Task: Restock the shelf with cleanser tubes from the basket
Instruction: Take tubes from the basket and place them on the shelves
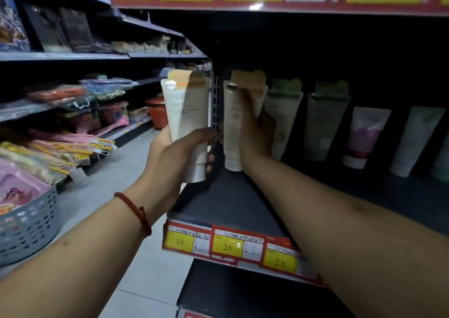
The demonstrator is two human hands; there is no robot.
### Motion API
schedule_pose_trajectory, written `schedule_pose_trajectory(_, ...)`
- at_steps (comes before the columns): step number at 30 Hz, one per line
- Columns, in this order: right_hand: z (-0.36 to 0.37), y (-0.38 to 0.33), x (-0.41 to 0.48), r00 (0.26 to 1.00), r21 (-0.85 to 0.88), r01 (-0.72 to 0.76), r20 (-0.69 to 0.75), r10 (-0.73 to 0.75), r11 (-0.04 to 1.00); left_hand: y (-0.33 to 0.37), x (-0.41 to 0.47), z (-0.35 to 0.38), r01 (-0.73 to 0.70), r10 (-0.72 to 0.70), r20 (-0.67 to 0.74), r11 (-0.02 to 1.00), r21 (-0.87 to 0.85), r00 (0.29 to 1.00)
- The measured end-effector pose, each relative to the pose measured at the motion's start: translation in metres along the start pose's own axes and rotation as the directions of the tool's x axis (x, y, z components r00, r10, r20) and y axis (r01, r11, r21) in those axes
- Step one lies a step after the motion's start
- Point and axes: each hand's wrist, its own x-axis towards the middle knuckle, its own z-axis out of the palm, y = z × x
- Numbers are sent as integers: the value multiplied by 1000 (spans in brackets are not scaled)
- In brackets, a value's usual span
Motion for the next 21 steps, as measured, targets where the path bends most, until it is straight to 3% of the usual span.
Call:
schedule_pose_trajectory(3, 0, 8, -7, 996, -54, 15, 93, -10, 998, -3, 2, -1, -51, 50, 29, 999, 17, 998)
schedule_pose_trajectory(11, -3, 5, -13, 995, -108, 20, 103, -9, 994, -4, -1, -2, -6, 6, 17, 1000, -21, 1000)
schedule_pose_trajectory(17, -21, -12, -9, 946, -217, -174, 235, 224, 960, -3, -7, -2, -83, 65, 110, 982, 168, 992)
schedule_pose_trajectory(21, -43, -32, -11, 930, -256, -188, 264, 256, 948, -1, -9, 0, -82, 57, 103, 964, 255, 993)
